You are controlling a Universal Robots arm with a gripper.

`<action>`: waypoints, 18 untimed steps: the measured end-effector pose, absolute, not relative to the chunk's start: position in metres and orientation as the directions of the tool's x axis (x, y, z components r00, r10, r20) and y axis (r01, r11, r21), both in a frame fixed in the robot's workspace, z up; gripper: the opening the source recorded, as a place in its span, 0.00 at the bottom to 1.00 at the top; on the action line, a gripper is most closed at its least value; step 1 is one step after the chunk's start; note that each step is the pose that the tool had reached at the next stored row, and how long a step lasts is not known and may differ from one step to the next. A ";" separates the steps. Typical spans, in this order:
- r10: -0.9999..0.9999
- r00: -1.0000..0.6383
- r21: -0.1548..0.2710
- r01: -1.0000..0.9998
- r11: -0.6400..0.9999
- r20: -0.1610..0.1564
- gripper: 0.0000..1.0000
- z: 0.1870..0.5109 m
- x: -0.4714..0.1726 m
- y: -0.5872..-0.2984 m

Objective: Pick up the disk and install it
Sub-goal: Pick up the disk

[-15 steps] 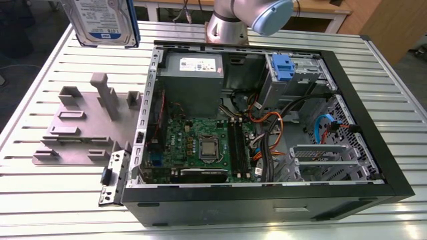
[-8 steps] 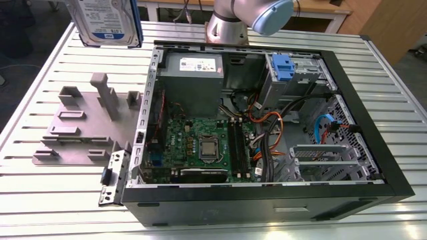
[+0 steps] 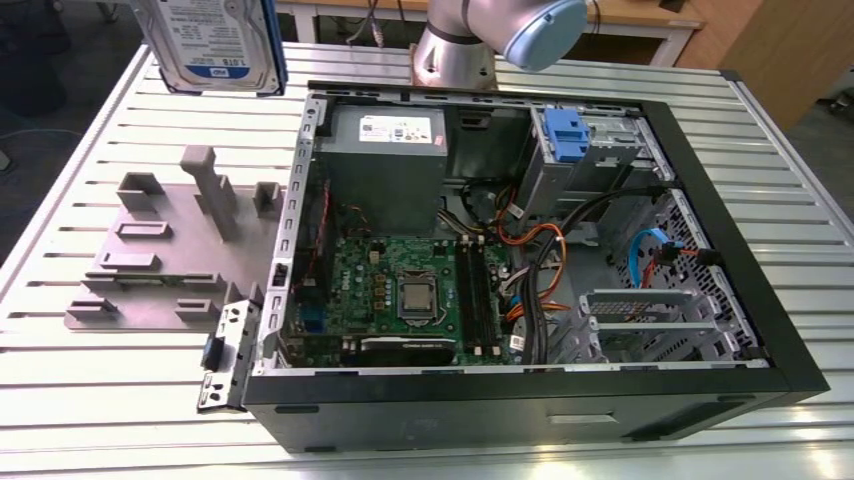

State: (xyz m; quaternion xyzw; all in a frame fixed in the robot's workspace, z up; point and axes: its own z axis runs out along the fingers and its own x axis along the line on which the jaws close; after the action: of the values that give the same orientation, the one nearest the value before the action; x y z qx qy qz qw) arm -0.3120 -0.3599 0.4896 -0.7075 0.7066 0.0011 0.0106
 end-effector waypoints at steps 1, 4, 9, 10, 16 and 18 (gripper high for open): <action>-1.000 0.001 -0.013 -1.000 -0.001 -0.017 0.36 0.490 -0.312 -0.360; -1.000 0.001 -0.013 -1.000 -0.001 -0.017 0.36 0.490 -0.312 -0.364; -1.000 0.001 -0.013 -1.000 -0.001 -0.017 0.36 0.490 -0.312 -0.372; -1.000 0.001 -0.013 -1.000 -0.001 -0.017 0.36 0.490 -0.312 -0.373; -1.000 0.001 -0.013 -1.000 -0.001 -0.017 0.36 0.489 -0.306 -0.373; -1.000 0.001 -0.013 -1.000 -0.001 -0.017 0.36 0.490 -0.301 -0.373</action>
State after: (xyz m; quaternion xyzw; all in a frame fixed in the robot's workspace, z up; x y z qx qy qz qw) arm -0.3014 -0.3733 0.4895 -0.7075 0.7066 0.0011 0.0106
